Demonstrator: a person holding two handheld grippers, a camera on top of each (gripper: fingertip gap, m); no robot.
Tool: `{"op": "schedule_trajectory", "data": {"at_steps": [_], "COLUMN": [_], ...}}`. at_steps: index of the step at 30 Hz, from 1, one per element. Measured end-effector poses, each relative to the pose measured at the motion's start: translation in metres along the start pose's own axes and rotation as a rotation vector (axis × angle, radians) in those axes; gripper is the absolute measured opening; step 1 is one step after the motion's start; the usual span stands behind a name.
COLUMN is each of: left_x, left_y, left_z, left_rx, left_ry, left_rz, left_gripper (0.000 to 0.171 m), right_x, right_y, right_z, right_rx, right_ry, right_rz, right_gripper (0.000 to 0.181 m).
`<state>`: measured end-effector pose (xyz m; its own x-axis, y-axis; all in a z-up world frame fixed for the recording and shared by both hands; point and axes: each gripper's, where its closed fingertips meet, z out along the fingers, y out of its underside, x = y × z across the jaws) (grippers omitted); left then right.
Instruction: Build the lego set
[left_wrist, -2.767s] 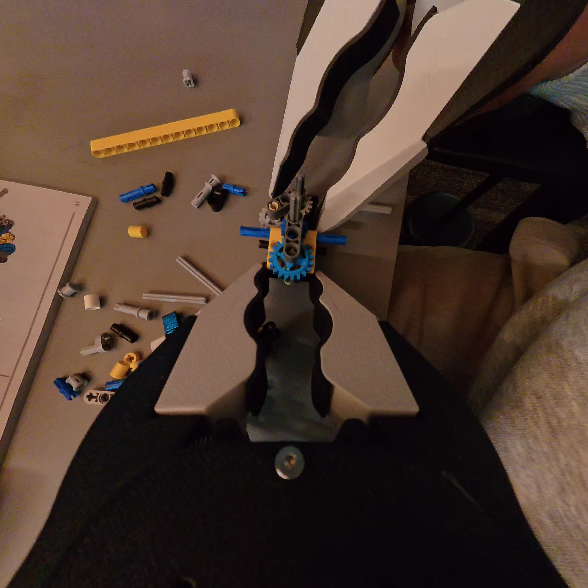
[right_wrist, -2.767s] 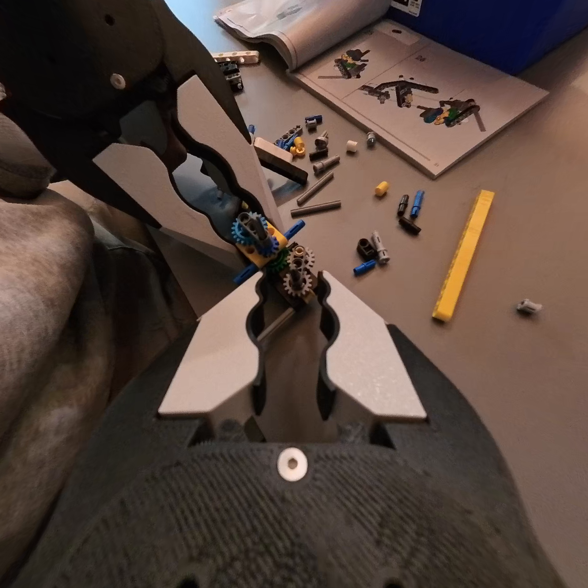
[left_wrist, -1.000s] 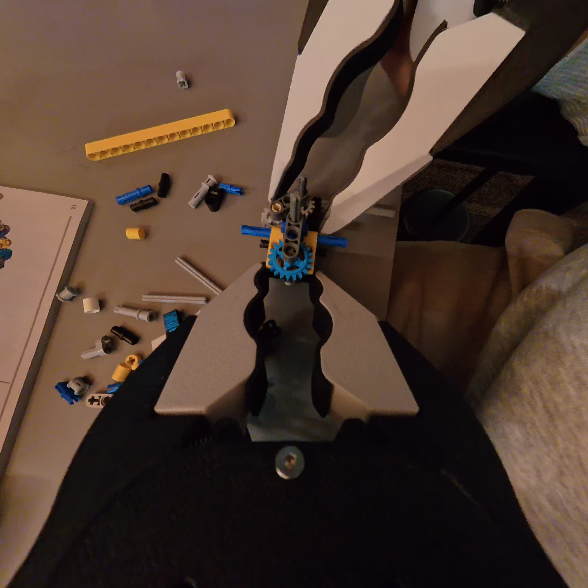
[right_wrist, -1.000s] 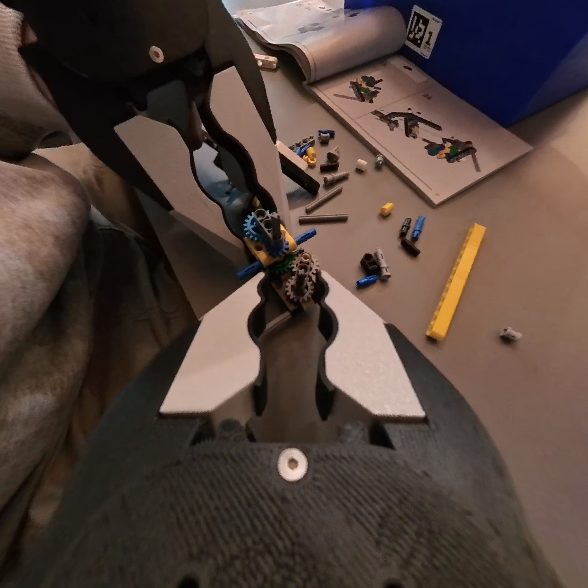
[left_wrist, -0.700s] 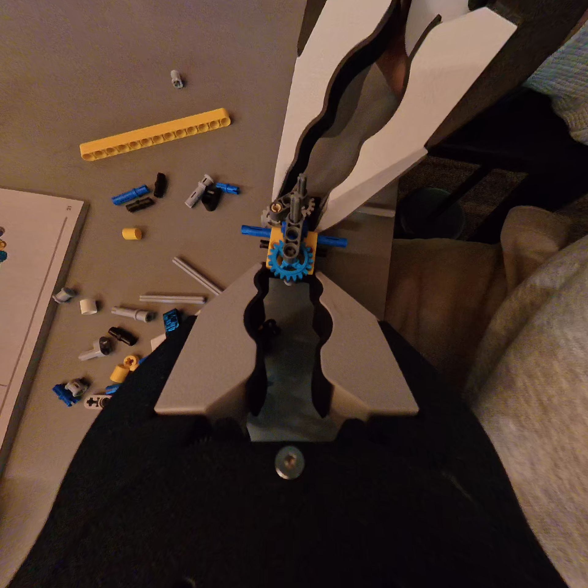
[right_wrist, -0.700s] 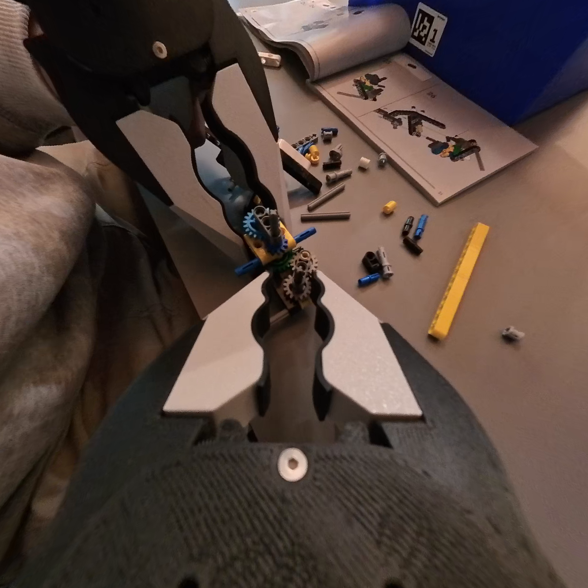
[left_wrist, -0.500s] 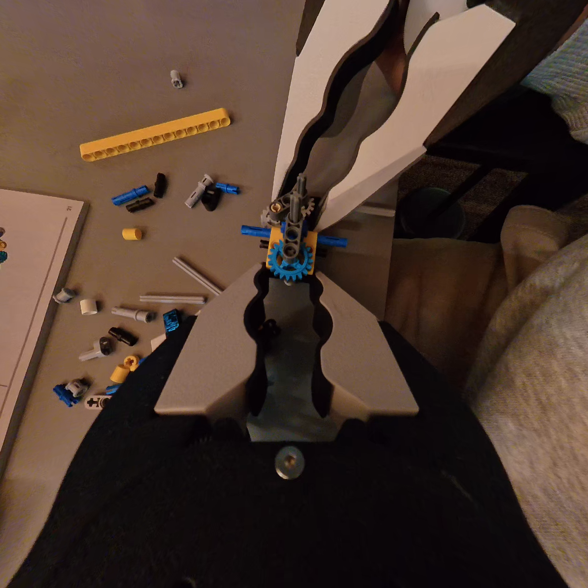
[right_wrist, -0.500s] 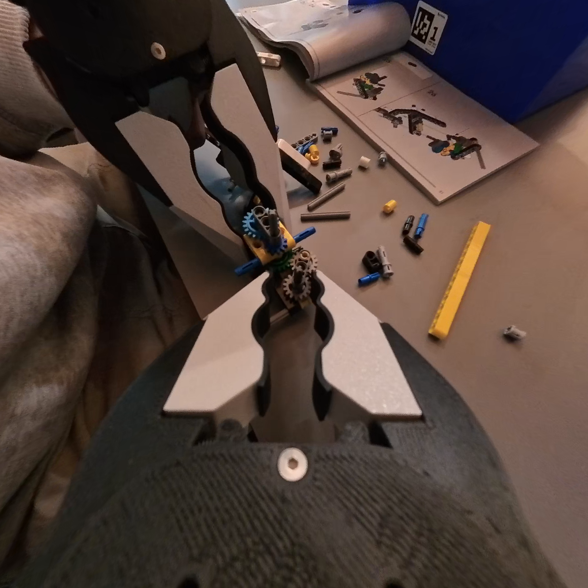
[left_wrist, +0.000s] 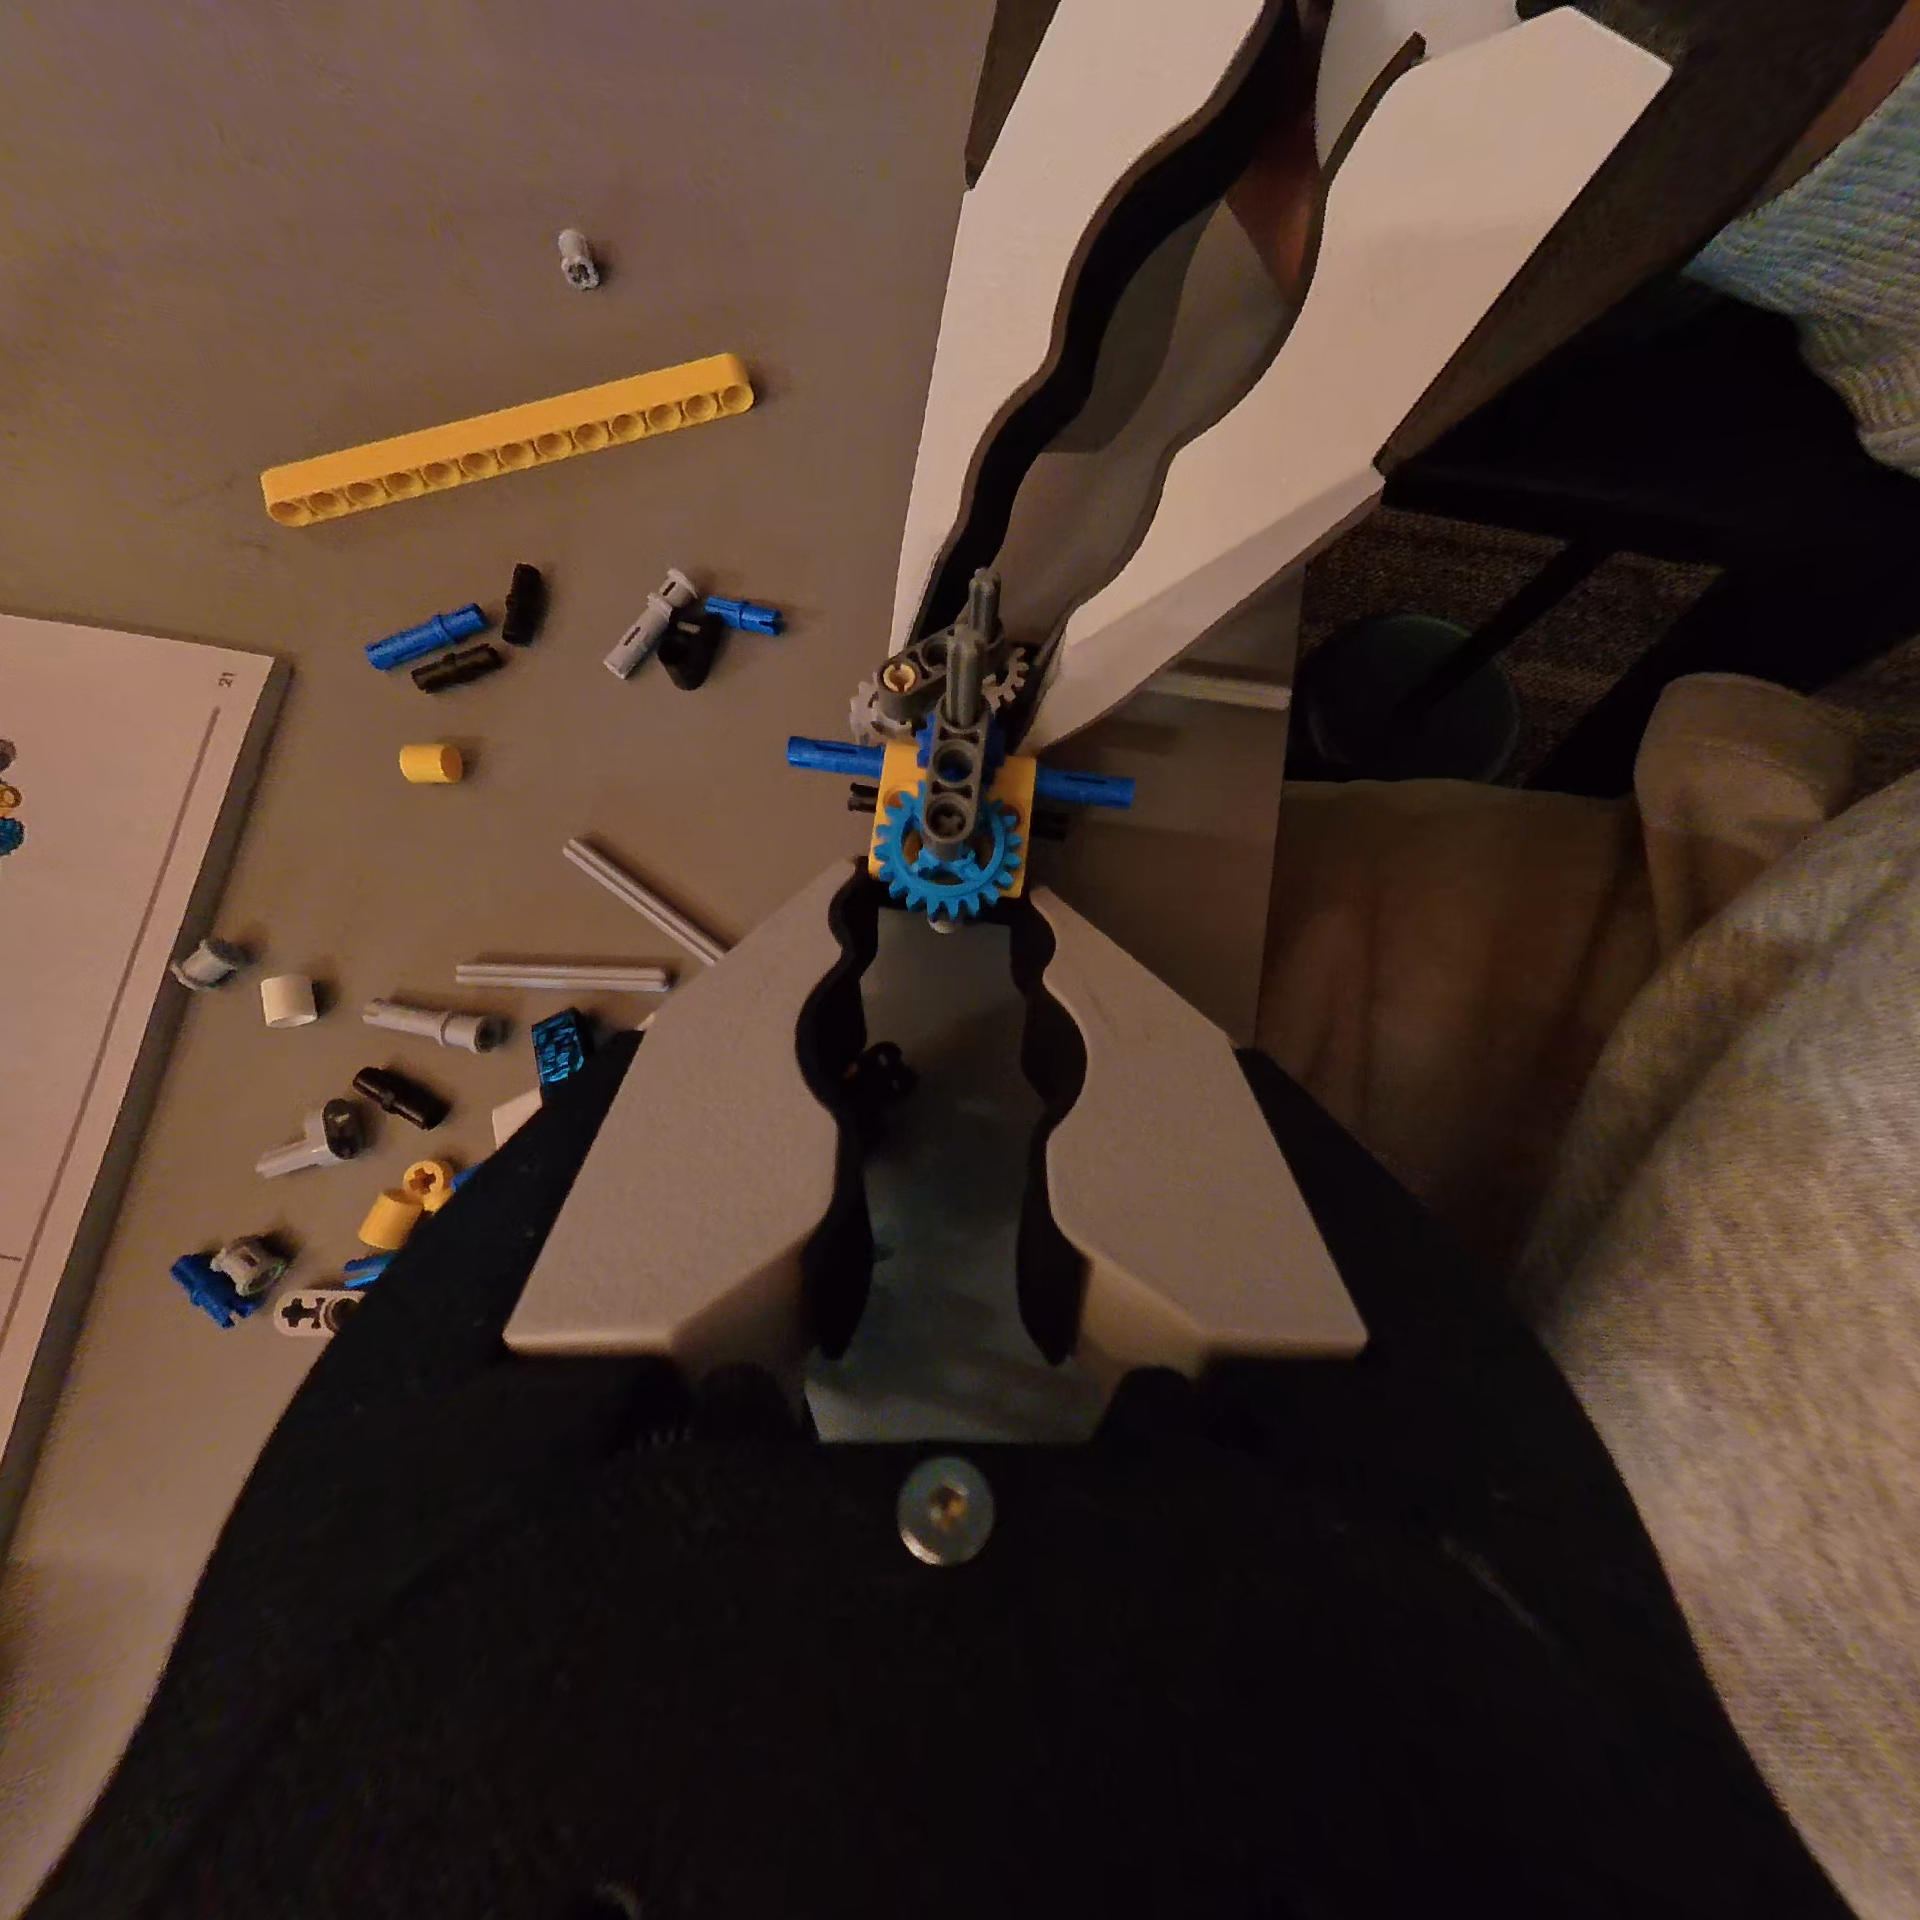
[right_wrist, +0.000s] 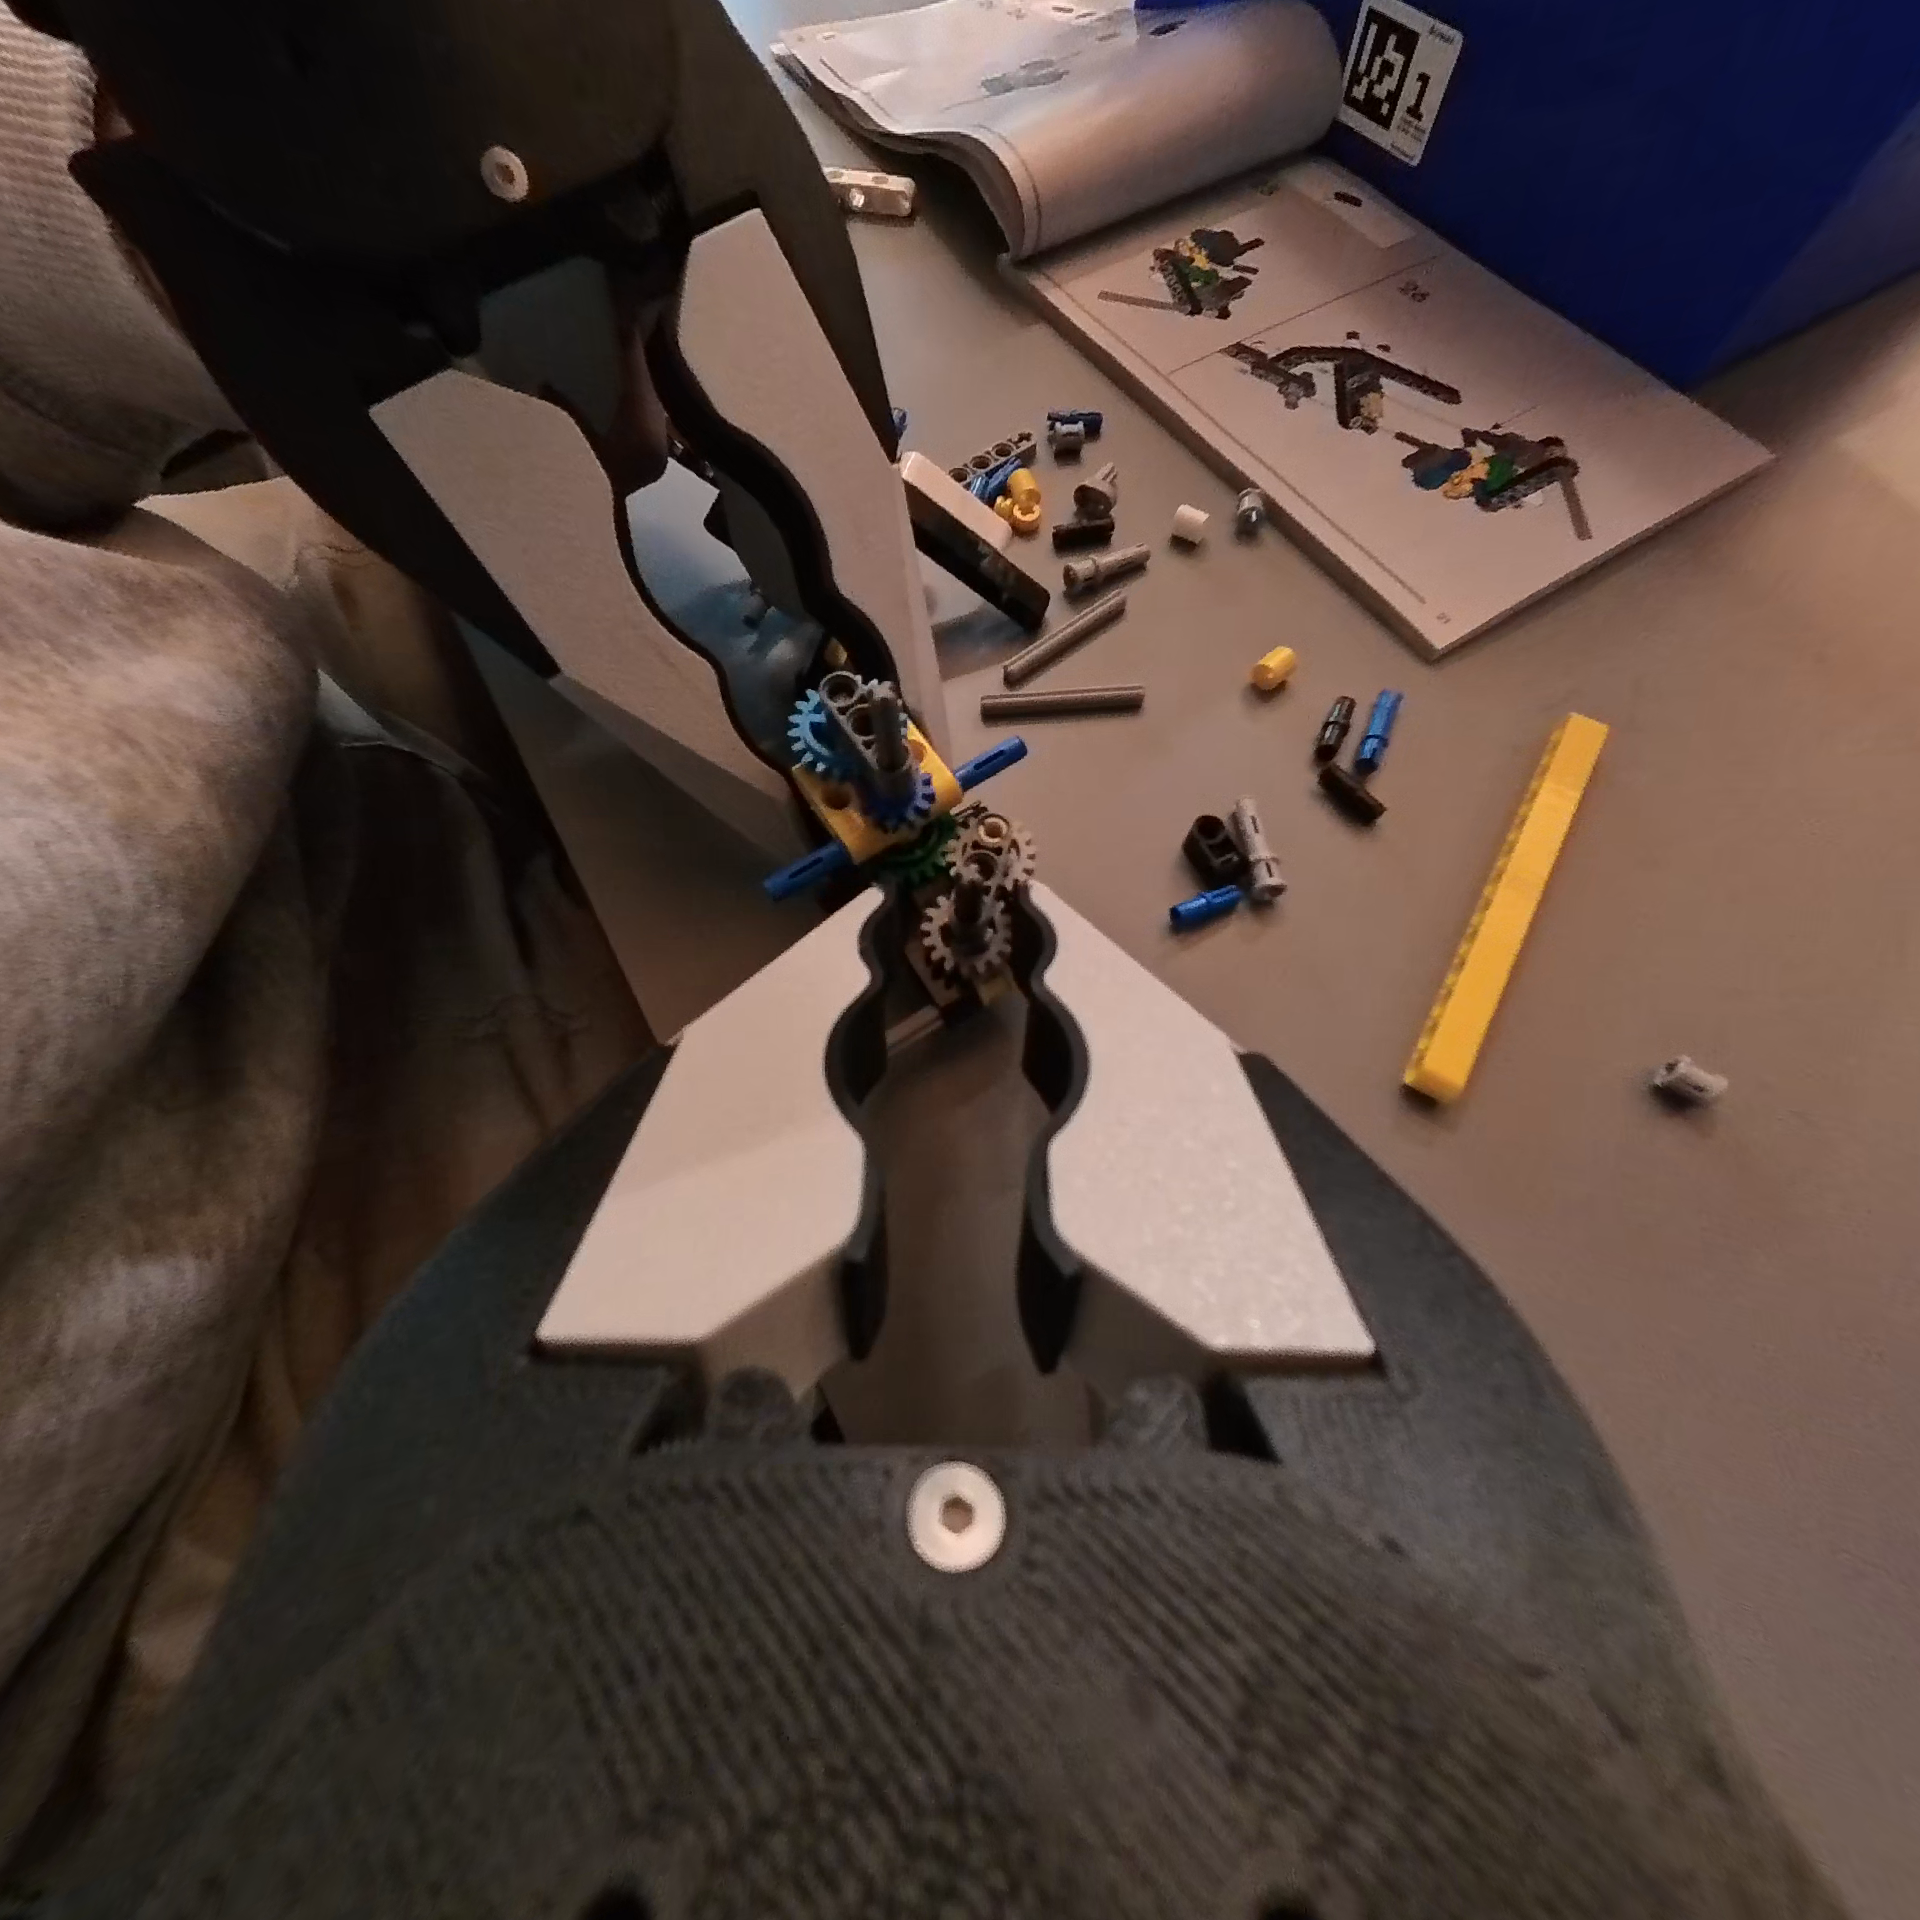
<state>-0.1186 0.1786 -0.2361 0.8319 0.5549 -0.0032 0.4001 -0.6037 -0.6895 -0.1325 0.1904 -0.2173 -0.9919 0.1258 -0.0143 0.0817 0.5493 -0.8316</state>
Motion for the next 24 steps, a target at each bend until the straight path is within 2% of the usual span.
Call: {"op": "schedule_trajectory", "data": {"at_steps": [11, 14, 24], "left_x": [-0.001, -0.002, -0.002], "left_y": [0.0, 0.0, -0.001], "left_z": [0.0, 0.0, -0.001], "left_rx": [0.003, 0.002, 0.004], "left_ry": [-0.012, -0.014, -0.014], "left_rz": [-0.004, -0.004, -0.02], "left_gripper": [0.024, 0.023, 0.023], "right_x": [0.001, 0.002, 0.019], "right_y": [0.0, -0.001, -0.001], "right_z": [0.0, -0.001, -0.016], "right_rx": [0.001, 0.009, 0.031], "right_ry": [0.013, 0.019, 0.08], "right_rz": [0.003, 0.003, 0.014], "right_gripper": [0.021, 0.038, 0.051]}}
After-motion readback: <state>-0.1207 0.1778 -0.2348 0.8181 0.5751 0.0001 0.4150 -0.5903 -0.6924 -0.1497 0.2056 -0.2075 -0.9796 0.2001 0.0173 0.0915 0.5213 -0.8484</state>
